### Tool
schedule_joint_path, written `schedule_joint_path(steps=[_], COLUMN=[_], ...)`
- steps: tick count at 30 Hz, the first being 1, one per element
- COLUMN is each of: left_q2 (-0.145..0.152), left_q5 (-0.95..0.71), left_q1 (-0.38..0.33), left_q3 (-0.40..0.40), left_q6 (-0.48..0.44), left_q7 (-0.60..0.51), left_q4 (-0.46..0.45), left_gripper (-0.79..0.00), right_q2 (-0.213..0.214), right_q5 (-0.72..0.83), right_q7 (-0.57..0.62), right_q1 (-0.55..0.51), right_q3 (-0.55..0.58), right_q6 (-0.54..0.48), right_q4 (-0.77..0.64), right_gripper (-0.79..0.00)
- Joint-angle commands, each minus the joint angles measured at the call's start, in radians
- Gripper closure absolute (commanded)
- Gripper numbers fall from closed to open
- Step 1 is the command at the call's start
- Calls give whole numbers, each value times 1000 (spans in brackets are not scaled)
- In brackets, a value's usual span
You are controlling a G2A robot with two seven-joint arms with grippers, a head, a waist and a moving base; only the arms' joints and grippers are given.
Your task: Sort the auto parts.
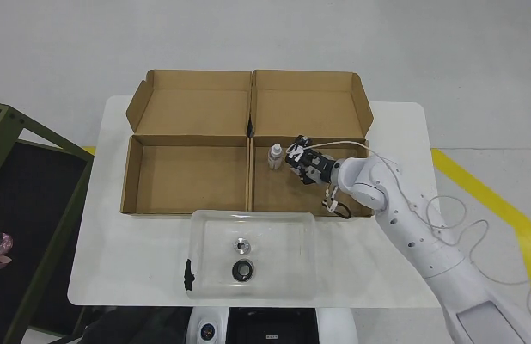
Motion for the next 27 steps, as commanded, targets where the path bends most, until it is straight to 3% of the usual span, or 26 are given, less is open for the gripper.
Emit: schedule_joint_path(steps=[1,4,9,20,27], left_q2=[0,0,0,0,0], left_q5=[0,0,0,0,0], left_q1=[0,0,0,0,0], left_q3=[0,0,0,0,0], left_q6=[0,0,0,0,0], left_q7=[0,0,0,0,0], left_q4=[0,0,0,0,0], left_gripper=[-785,-785,-785,-785,-785], right_q2=[-1,1,11,49,64], right_q5=[0,-2,9,-35,-46], right_q7=[0,-2,-16,-8,-69], right_q1=[0,-7,-40,-200,-313], right_q3=[1,11,50,160,187], right_q6=[2,3,-11,-43,-83], right_q4=[-4,-27,-107,-390,-535], right_gripper=[-369,-453,-489,-536,-542])
